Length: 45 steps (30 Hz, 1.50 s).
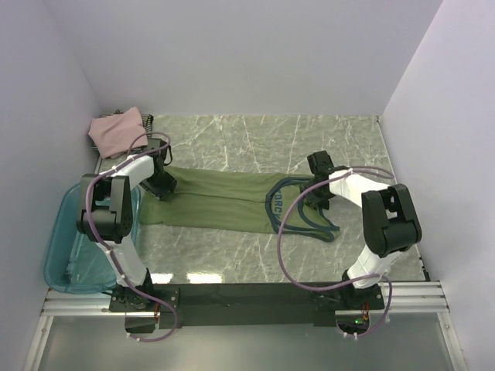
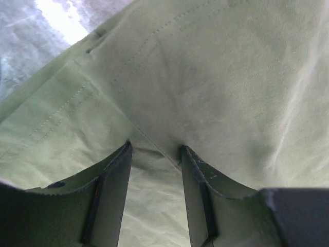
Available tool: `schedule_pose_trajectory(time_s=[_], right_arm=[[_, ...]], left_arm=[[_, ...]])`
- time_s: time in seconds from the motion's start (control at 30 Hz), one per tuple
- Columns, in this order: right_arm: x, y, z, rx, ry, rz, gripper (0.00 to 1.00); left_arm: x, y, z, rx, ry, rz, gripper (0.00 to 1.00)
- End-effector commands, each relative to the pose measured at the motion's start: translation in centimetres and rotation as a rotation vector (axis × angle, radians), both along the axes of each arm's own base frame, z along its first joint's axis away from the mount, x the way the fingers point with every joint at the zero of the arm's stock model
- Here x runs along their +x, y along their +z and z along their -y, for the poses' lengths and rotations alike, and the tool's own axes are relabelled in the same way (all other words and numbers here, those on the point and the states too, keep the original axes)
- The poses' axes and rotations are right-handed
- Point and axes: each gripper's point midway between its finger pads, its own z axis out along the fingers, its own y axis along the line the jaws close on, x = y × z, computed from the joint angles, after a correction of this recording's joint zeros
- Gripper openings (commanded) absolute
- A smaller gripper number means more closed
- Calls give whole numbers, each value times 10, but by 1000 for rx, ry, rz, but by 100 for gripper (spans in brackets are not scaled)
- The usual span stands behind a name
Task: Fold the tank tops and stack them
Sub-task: Fold the tank top
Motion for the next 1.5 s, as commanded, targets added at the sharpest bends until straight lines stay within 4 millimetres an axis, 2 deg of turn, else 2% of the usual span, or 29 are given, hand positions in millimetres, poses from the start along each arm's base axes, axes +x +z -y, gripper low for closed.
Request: schedule_pose_trajectory(time_s=[0.0,0.07,0.13,0.17,0.2,0.23,0.3,0.33,0.4,0.43,0.5,0.53,0.57,0.63,0.67,0.73,0.77,0.8,0.83,0.87,0.9,0.97,1.0,1.07,1.1,1.2,1.23,1.37,1.47], right_arm=[[4,-11,5,-42,-12,-45,48],[6,-13,9,-66,-14,-69,48],[16,-5,13,-80,-8,-60,48],[18,-8,19,-80,-14,-75,48],[26,-2,22,-82,-7,-71,48],[28,-7,27,-92,-7,-96,48],[43,1,37,-99,2,-94,47],[46,-4,40,-103,4,-113,47],[63,5,48,-118,23,-100,47],[66,-2,50,-124,36,-122,46],[85,7,54,-138,73,-112,45],[88,-2,56,-147,86,-139,45],[99,7,58,-151,90,-128,45],[107,0,66,-161,114,-152,45],[116,7,70,-170,120,-143,45],[124,2,82,-175,116,-158,45],[134,9,87,-185,127,-141,44],[136,2,96,-188,118,-165,44],[140,3,100,-191,121,-164,44],[151,12,101,-202,141,-142,44],[153,5,117,-205,117,-160,44],[167,12,128,-223,117,-133,44],[170,7,131,-224,119,-137,45],[182,9,142,-224,116,-108,44],[185,4,145,-225,119,-109,44],[199,6,154,-233,127,-72,45],[201,-1,156,-233,131,-79,45],[212,4,168,-228,126,-39,45],[215,8,169,-240,138,-15,45]], left_arm=[[0,-1,-8,26,74,11,50],[-4,0,-10,36,92,18,50],[-11,3,-8,36,102,29,51],[-14,4,-7,24,108,36,52],[-12,11,-4,2,113,75,52],[-23,4,0,-18,127,63,51],[-31,2,12,-75,132,78,51],[-34,1,21,-98,136,83,50],[-42,-2,35,-142,131,86,51],[-44,-2,46,-167,137,92,51],[-50,-5,63,-225,151,92,51],[-51,-4,77,-249,126,99,51],[-53,-4,87,-275,113,96,51],[-55,-3,111,-311,87,93,51],[-57,-4,119,-324,79,88,51],[-62,-5,138,-362,67,73,52],[-61,-5,143,-372,65,83,52],[-64,-7,155,-399,50,64,52],[-66,-8,161,-411,41,56,52],[-66,-9,167,-421,34,50,52],[-67,-9,179,-436,18,36,52],[-69,-10,190,-453,6,27,52],[-73,-12,197,-462,0,14,53],[-76,-11,204,-472,-5,6,53],[-80,-10,208,-478,-7,2,54],[-88,-8,209,-483,-8,1,55],[-90,-8,209,-485,-10,-1,55],[-102,-4,195,-445,-15,0,59],[-112,0,185,-439,-9,4,67]])
